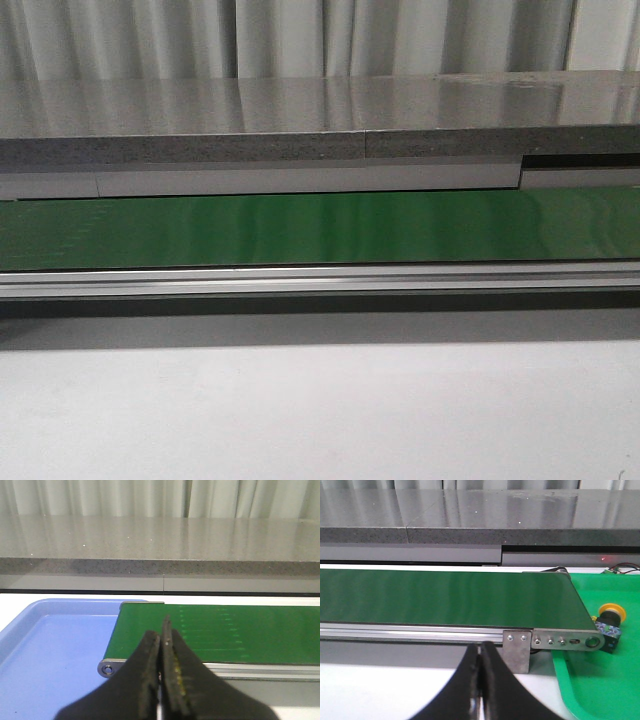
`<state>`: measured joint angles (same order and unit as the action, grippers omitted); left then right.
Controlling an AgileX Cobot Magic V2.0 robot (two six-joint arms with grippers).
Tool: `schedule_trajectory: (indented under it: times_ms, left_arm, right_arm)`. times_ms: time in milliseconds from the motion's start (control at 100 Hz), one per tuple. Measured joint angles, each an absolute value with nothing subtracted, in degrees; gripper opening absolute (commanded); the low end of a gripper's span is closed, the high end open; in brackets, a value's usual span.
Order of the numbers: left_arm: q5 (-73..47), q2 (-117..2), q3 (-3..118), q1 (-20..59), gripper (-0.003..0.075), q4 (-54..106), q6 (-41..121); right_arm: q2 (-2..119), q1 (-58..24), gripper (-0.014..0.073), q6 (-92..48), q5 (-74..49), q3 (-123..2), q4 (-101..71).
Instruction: Move button from left to right
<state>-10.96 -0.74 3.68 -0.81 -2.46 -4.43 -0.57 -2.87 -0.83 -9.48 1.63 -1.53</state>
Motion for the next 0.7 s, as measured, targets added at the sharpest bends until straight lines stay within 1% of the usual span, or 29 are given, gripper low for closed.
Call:
schedule_trajectory:
  times_ms: [180, 330, 700]
  left_arm:
    - [-11.0, 0.2, 0.6, -0.8, -0.0020, -6.5, -8.8]
    - [-10.7, 0.2, 0.5, -0.8, -0.0020, -7.4, -9.7]
    - [-5.8, 0.2, 0.4, -0.8, -0.0020, -7.7, -10.2]
  right_arm:
    - [-0.6, -2.9, -0.0068, -0.8, -9.4, 1.6, -1.5]
    - [-0.6, -2.9, -0.0068, -0.8, -9.4, 1.6, -1.5]
    - [-0.6, -2.9, -0.0068, -0.8, -9.4, 1.6, -1.5]
